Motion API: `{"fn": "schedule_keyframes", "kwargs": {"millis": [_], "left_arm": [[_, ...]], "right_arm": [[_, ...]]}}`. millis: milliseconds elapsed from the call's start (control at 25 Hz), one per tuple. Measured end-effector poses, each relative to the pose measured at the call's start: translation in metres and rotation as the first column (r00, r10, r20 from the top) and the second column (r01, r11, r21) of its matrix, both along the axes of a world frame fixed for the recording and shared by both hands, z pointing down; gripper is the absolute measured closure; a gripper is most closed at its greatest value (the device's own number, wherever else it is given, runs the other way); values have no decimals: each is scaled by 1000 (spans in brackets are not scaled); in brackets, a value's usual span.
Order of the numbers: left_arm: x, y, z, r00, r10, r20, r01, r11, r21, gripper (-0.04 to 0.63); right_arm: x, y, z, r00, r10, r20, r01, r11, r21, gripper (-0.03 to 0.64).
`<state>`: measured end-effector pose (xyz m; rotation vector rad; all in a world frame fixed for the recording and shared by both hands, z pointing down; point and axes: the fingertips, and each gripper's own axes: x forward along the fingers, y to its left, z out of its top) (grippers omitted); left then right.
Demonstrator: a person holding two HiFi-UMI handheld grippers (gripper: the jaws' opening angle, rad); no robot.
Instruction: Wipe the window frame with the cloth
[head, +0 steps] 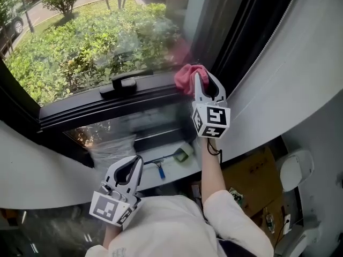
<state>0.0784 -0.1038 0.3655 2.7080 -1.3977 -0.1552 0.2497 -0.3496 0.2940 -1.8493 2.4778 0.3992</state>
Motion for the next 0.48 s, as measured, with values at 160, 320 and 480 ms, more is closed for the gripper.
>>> {"fn": "schedule_keyframes", "kwargs": {"millis": [160,320,480], "left_arm": [[-11,3,2,1000,-1,-7,1,1000,-14,584],[-25,0,5,1000,-11,-8,11,999,-34,584],[-28,-3,7,1000,2,-7,-3,999,-44,584]], "right_arm": [[11,-15,17,990,122,-70,-125,991,-50,523],[20,-24,24,985,168,-46,-171,983,-65,523],[21,-25,26,984,176,-37,-178,982,-65,525]]}}
